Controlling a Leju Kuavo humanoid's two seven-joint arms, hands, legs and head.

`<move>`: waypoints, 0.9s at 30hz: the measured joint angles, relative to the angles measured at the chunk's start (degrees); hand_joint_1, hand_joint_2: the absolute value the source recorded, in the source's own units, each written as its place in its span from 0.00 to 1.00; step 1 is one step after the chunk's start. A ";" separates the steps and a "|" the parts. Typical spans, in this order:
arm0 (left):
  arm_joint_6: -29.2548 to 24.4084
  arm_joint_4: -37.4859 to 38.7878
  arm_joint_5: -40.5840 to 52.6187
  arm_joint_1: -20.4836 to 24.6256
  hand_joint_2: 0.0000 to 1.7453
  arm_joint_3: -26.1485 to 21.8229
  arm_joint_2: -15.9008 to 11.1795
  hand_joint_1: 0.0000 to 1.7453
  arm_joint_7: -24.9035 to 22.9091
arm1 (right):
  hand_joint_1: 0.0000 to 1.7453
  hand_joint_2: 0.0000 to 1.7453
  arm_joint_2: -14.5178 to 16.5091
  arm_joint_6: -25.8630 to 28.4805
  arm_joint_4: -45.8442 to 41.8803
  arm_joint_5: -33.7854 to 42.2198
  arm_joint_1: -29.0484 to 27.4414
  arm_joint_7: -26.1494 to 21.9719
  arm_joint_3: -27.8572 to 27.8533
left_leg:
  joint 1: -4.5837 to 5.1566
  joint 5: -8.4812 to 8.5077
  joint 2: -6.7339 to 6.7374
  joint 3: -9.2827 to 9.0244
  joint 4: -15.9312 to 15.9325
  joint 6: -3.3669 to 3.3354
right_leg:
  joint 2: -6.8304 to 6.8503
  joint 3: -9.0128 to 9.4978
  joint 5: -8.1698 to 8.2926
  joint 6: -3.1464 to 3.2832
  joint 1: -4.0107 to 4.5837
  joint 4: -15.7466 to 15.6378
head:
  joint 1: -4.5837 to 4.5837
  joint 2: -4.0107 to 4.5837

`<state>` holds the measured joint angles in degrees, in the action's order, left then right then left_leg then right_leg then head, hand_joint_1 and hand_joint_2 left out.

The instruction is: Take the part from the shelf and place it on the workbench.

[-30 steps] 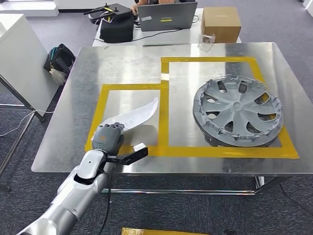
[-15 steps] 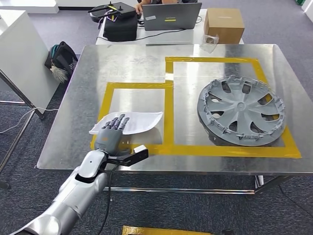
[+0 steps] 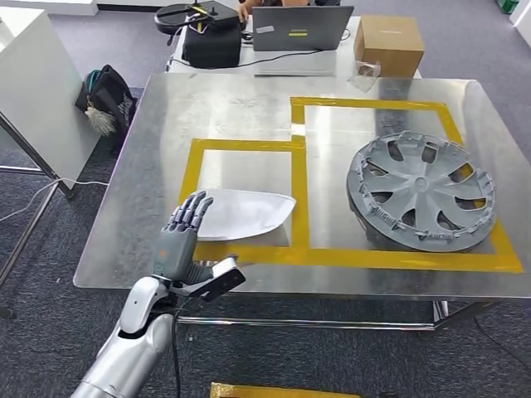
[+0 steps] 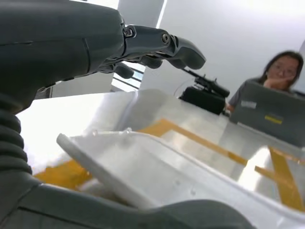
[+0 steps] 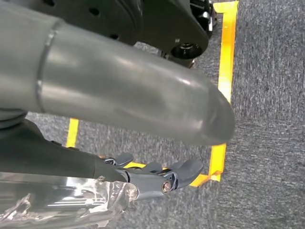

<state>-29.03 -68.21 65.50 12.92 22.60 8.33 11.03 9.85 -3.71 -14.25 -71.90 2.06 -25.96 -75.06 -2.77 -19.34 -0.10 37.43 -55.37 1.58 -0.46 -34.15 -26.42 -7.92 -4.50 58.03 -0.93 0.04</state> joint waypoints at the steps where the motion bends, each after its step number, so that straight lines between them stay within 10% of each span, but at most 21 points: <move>1: -1.66 -1.31 0.43 -0.81 0.00 -0.10 -0.07 0.00 0.23 | 0.00 0.00 0.04 -0.11 -0.01 0.11 -0.12 -0.03 -0.19 | -0.06 0.23 0.06 -0.19 0.45 -0.19 | 0.13 -0.87 -2.11 0.21 0.26 2.59 | 0.18 0.01; 5: -8.54 -4.88 0.23 -4.32 0.00 -1.28 -0.50 0.00 1.72 | 0.00 0.00 0.04 -0.43 -0.02 0.30 -0.32 -0.22 -0.91 | 0.58 0.68 0.16 0.35 0.51 -0.55 | 0.19 -3.78 -8.34 0.88 1.41 13.70 | 0.48 0.01; 10: -10.84 -8.60 -4.41 -8.97 0.00 -7.53 0.57 0.00 12.24 | 0.00 0.00 0.14 -1.02 -0.16 0.43 -0.40 -0.88 -1.65 | 0.52 2.29 -1.30 1.69 0.06 1.05 | -2.03 6.09 -4.22 2.04 1.91 -0.13 | 0.36 0.01; 14: -11.19 -10.53 -5.58 -12.20 0.00 -19.31 4.72 0.00 23.79 | 0.00 0.00 0.28 -1.07 -0.16 0.42 -0.49 -1.02 -2.31 | 0.33 3.04 -2.19 1.89 0.37 2.47 | -1.58 4.93 -3.46 4.72 2.45 0.28 | 0.02 0.02; 18: -11.26 -11.13 -6.17 -13.54 0.00 -25.49 6.39 0.00 25.14 | 0.00 0.00 0.30 -1.03 -0.20 0.43 -0.71 -1.09 -2.71 | 0.64 -8.29 -0.93 5.46 -11.09 2.37 | 0.74 2.72 -0.99 6.25 2.93 0.28 | -0.70 0.02; 20: -11.26 -11.21 -7.27 -13.74 0.00 -28.08 7.33 0.00 26.53 | 0.00 0.00 0.30 -1.03 -0.20 0.40 -0.79 -1.06 -2.79 | 0.82 -10.77 -0.78 5.84 -17.20 2.17 | 2.11 1.22 0.15 6.39 3.38 0.35 | -0.75 0.02; 22: -11.27 -11.22 -11.31 -14.06 0.00 -31.71 8.15 0.00 28.13 | 0.00 0.00 0.39 -0.78 -0.20 0.38 -0.68 -0.71 -2.88 | 0.94 -9.23 -0.30 2.32 -15.81 1.78 | 3.30 -0.14 1.12 6.34 3.71 0.37 | -0.75 0.02; 25: -11.28 -10.32 -21.91 -13.91 0.00 -37.84 8.49 0.00 28.68 | 0.00 0.00 1.06 0.74 -0.19 0.19 -0.55 0.34 -3.22 | 1.58 -8.48 3.05 -6.95 -4.67 0.97 | 4.63 -1.15 2.27 5.66 4.07 0.53 | -0.78 0.02; 27: -11.27 -8.18 -25.65 -13.48 0.00 -42.06 8.50 0.00 28.77 | 0.00 0.00 1.54 1.68 -0.14 -0.22 -0.46 0.87 -3.44 | 2.24 -9.03 3.79 -8.93 -0.98 0.15 | 5.80 -1.30 3.07 4.95 4.06 0.42 | -0.78 0.02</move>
<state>-40.30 -76.39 39.84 -0.56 -19.46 16.82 39.80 11.39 -2.03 -14.38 -72.12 1.60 -25.09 -78.50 -0.53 -28.37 3.69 28.51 -56.35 1.73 5.33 -35.45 -23.36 -2.97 -0.44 58.45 -1.71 0.07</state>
